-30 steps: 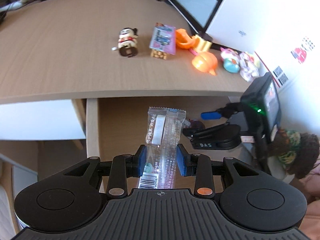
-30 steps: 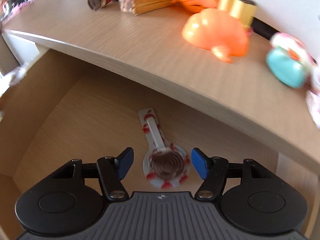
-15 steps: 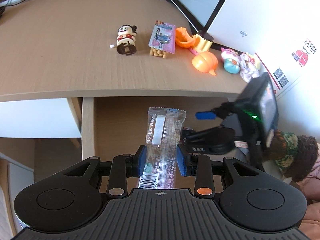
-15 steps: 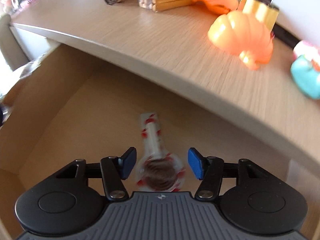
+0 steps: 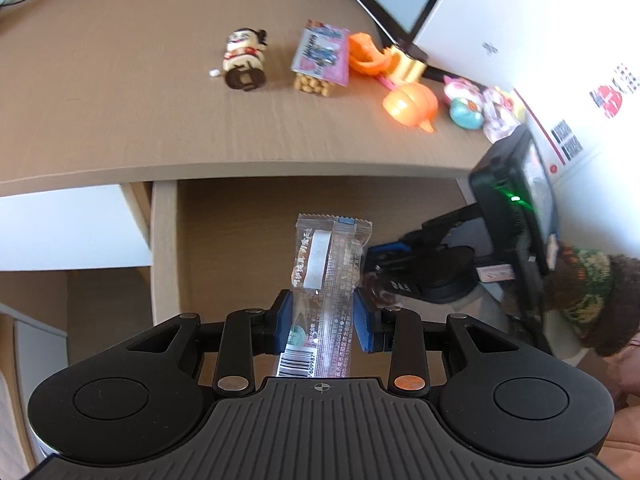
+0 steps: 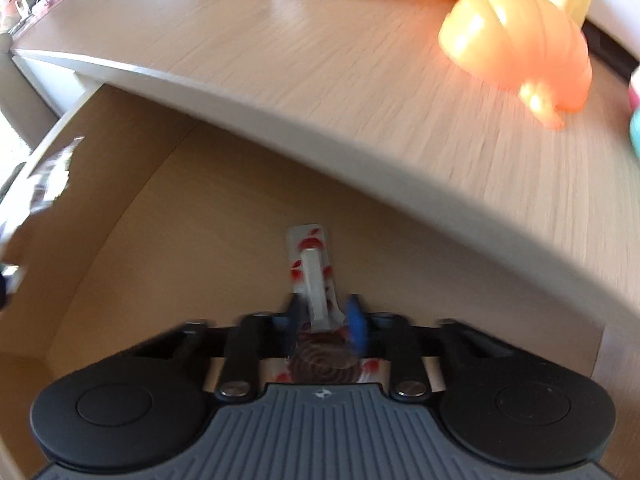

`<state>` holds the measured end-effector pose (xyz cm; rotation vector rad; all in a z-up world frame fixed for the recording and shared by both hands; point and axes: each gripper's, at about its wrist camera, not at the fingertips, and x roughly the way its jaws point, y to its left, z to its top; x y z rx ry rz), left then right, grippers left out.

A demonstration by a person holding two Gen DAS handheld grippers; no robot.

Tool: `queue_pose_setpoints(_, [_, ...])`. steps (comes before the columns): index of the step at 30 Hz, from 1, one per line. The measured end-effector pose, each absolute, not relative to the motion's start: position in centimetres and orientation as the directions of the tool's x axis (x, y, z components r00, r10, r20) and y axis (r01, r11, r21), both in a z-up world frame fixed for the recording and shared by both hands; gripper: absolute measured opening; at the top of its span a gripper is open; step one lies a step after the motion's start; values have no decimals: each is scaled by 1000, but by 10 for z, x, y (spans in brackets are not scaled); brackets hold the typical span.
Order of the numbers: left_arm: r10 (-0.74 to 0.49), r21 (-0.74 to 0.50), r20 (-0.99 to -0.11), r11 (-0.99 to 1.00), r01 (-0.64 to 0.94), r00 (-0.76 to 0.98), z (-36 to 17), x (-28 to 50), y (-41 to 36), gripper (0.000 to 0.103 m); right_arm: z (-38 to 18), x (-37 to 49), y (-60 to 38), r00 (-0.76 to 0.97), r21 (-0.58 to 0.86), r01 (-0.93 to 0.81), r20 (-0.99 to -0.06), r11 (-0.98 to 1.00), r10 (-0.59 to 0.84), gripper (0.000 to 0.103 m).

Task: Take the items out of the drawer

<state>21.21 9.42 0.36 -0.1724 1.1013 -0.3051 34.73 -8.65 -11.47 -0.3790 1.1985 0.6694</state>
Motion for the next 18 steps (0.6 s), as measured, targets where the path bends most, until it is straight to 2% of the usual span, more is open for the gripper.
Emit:
queue_pose_setpoints(6, [-357,-294,-836,933,208,417,4,200,85,36,-74,316,-100,257,27,-641,-934,767,247,10])
queue_pose_setpoints(11, [-386,-311,-805,921,232,452,18,184,88,36,-19,282,-124,350,38,-578,-891,815,290,9])
queue_pose_setpoints(12, [-391,-314,-799,919,238,458,21,182,88,36,-8,274,-128,373,38,-568,-879,822,298,0])
queue_pose_setpoints(18, [-415,-311,-765,908,281,493,38,182,81,36,39,231,-169,497,22,-530,-802,848,332,0])
